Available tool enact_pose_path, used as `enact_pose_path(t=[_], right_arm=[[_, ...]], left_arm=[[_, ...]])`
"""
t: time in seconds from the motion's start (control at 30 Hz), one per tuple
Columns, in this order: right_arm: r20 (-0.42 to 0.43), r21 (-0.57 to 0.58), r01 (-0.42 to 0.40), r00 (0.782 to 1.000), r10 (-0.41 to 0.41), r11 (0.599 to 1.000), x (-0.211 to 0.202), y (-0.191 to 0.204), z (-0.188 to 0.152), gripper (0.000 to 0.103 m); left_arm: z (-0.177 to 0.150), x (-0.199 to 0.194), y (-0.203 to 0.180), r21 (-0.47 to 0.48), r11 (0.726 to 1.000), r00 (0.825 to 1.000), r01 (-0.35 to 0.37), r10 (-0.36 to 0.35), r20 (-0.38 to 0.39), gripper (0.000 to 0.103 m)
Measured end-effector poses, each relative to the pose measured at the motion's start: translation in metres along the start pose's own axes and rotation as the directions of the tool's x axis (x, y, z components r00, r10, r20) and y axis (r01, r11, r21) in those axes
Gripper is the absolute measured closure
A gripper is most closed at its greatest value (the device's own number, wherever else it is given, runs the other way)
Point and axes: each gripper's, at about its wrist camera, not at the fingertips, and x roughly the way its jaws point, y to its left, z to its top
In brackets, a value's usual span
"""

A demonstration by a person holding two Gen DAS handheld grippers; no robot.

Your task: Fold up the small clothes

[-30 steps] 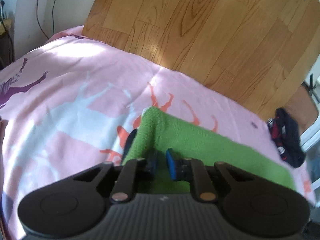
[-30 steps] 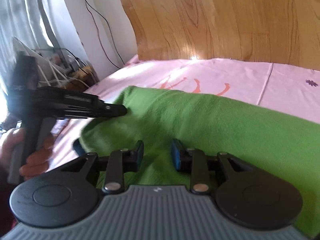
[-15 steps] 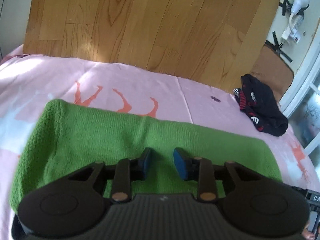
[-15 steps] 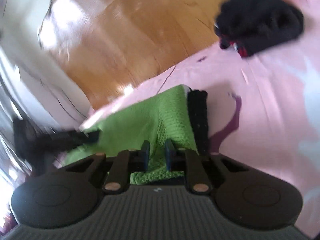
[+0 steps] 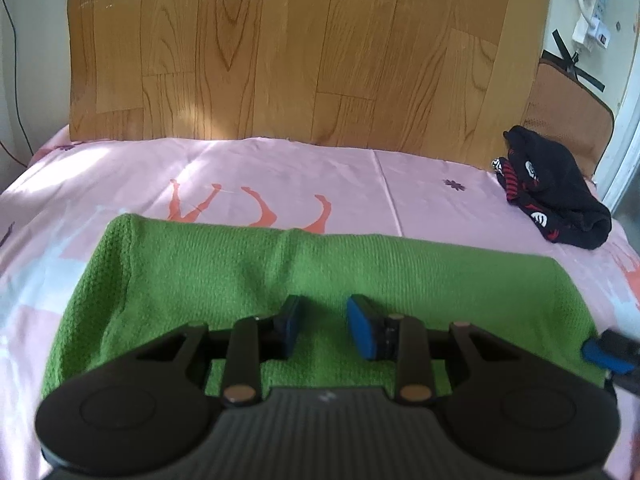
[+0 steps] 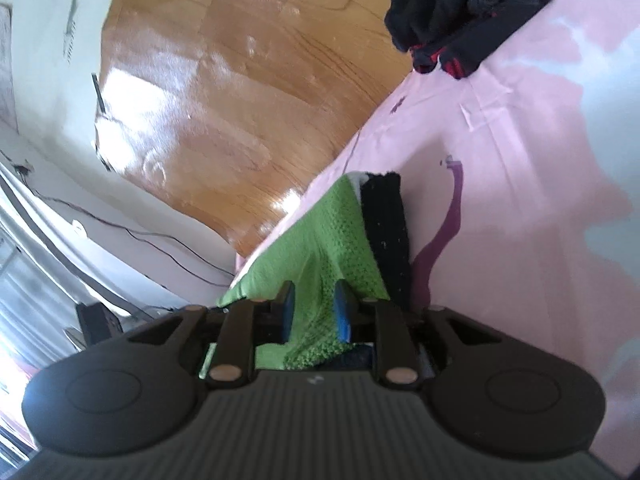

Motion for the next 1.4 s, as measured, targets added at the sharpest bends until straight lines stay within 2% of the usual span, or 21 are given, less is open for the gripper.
enact_pose_path(t=[0.03,0.07,0.3,0.37,0.43,0.57,0.87,1.13,1.27,1.4], right_arm=[[0.026,-0.007,0.001,1.000,-0.001,1.000,-0.005,0.001,-0.001,0.066],[0.054,-0.018,0.003,0.999,-0.002,1.000,-0.010,0.003,-0.001,0.064],[0.115,-0.029,0.041,0.993,-0.037,0.999,-0.012,0.005,-0.002,0.062],[0.132,-0.025,0.042,0.990,-0.039,0.999,-0.012,0.004,-0.002,0.060],[0.158,0.008,0.059,0.986,-0.060,0.998,-0.015,-0.001,-0.001,0.052],[0.192,0.101,0.017,0.981,-0.037,0.995,-0.021,-0.019,0.003,0.054],[0.186,0.087,0.017,0.982,-0.033,0.996,-0.019,-0.019,0.007,0.053],[0.191,0.110,-0.014,0.982,-0.007,0.994,-0.020,-0.023,0.010,0.053],[0.192,0.099,-0.005,0.981,-0.014,0.995,-0.019,-0.021,0.009,0.053],[0.190,0.079,0.019,0.981,-0.033,0.997,-0.018,-0.018,0.008,0.053]], left_arm=[[-0.001,0.000,-0.001,0.009,1.000,1.000,-0.005,0.005,0.000,0.075],[-0.001,0.000,-0.002,0.019,1.000,1.000,-0.011,0.011,0.001,0.075],[-0.002,0.000,-0.004,0.029,0.999,1.000,-0.023,0.023,0.007,0.074],[-0.003,0.000,-0.004,0.029,0.999,1.000,-0.023,0.022,0.008,0.074],[-0.003,0.000,-0.004,0.031,0.999,1.000,-0.024,0.024,0.009,0.074],[-0.003,-0.001,-0.004,0.033,0.999,1.000,-0.020,0.019,0.014,0.074],[-0.009,-0.002,-0.001,0.030,1.000,0.999,-0.004,0.002,0.054,0.074],[-0.024,-0.004,-0.004,0.058,0.998,0.991,-0.011,0.003,0.136,0.073],[-0.030,-0.004,-0.010,0.091,0.995,0.986,-0.039,0.023,0.168,0.073],[-0.030,-0.004,-0.010,0.088,0.996,0.985,-0.034,0.018,0.170,0.073]])
